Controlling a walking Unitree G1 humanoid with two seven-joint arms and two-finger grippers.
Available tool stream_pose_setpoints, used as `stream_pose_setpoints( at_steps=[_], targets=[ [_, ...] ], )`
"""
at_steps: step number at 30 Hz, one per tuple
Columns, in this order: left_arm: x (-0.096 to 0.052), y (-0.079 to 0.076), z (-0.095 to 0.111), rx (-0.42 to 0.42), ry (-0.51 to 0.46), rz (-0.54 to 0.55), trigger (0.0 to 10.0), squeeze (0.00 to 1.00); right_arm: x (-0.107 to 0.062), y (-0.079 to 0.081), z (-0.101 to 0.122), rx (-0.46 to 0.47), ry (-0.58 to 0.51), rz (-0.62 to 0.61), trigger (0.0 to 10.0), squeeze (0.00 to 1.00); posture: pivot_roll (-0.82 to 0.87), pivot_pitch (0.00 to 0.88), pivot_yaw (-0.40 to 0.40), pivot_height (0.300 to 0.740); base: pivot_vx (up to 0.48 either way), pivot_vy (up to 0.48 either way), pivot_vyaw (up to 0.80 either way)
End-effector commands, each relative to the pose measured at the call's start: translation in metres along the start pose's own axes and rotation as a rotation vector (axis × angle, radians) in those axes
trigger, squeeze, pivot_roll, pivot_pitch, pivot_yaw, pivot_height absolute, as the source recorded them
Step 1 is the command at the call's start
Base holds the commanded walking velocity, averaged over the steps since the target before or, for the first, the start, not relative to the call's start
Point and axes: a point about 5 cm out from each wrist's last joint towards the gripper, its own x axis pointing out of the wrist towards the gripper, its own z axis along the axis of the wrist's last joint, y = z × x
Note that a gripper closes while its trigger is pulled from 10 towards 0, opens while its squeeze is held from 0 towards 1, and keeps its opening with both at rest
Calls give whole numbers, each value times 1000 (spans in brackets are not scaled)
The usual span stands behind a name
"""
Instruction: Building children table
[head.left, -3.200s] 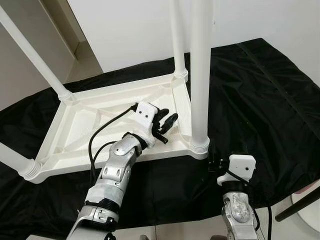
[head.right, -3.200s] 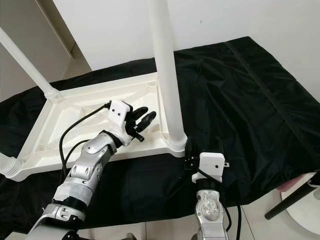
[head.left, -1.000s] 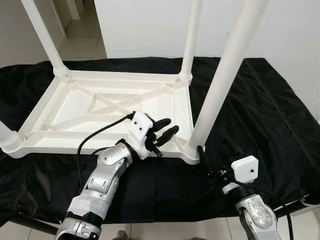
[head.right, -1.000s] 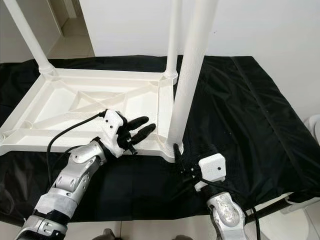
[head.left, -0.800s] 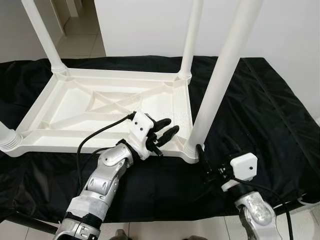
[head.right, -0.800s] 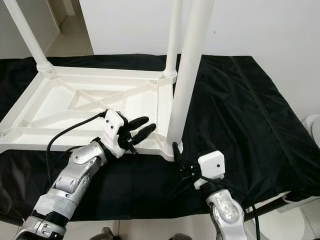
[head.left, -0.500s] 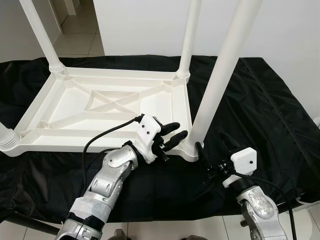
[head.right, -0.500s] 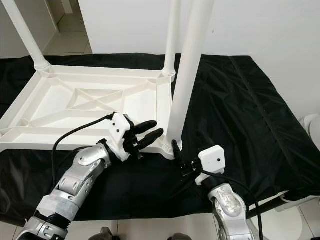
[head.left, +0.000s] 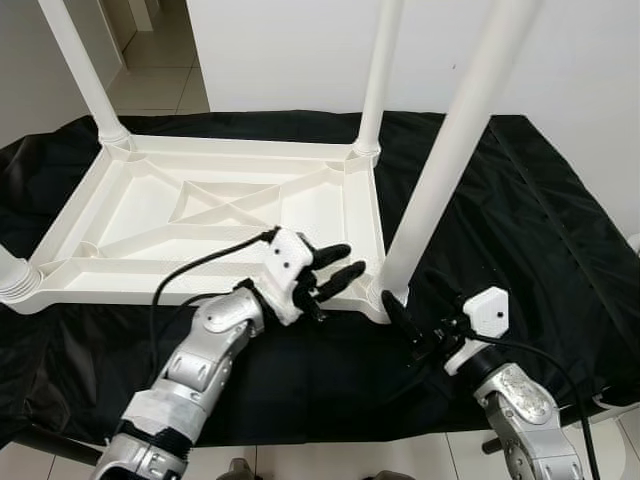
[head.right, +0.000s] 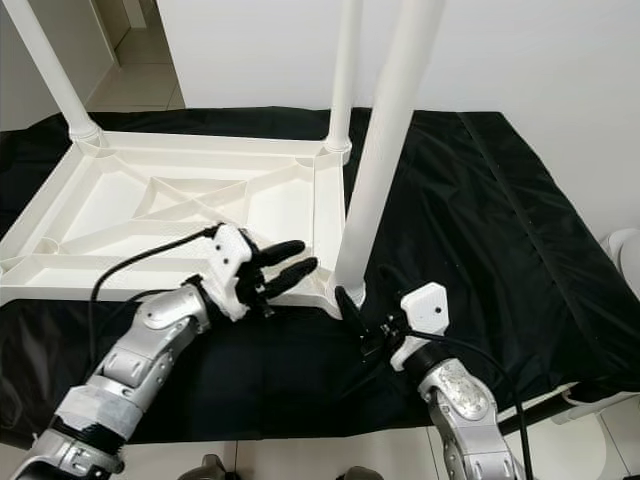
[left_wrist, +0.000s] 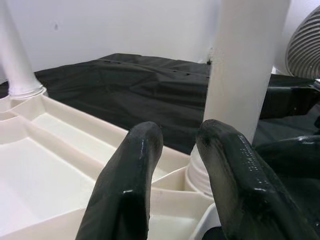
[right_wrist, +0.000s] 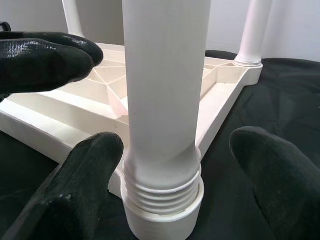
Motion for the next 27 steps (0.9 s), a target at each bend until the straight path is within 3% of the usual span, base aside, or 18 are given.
stream_pose_setpoints(
  at_steps=[1,7,10,22,24,26,27],
  targets=[
    [-8,-9,4,-1,-8,-247,10000,0,1,-6,1,8,5,-1,10000,0,-3,5,11,740,0,0,0],
    [-17,-12,5,-35,34,-320,10000,0,11,-13,3,23,1,16,10000,0,6,13,4,740,0,0,0],
    [-20,-20,7,-37,51,-336,10000,0,24,-25,6,13,3,39,10000,0,19,13,-7,740,0,0,0],
    [-10,-27,2,-7,66,-308,10000,0,43,-38,-1,21,62,126,10000,0,26,0,-31,740,0,0,0],
    [-7,-30,2,2,65,-313,10000,0,49,-36,-6,35,76,151,8039,0,27,0,-31,740,0,0,0],
    [-6,-30,2,9,65,-315,10000,0,51,-35,-7,41,78,161,8039,0,28,0,-30,740,0,0,0],
    [-4,-31,2,11,67,-317,10000,0,54,-34,-9,40,80,168,4824,0,28,0,-29,740,0,0,0]
  ],
)
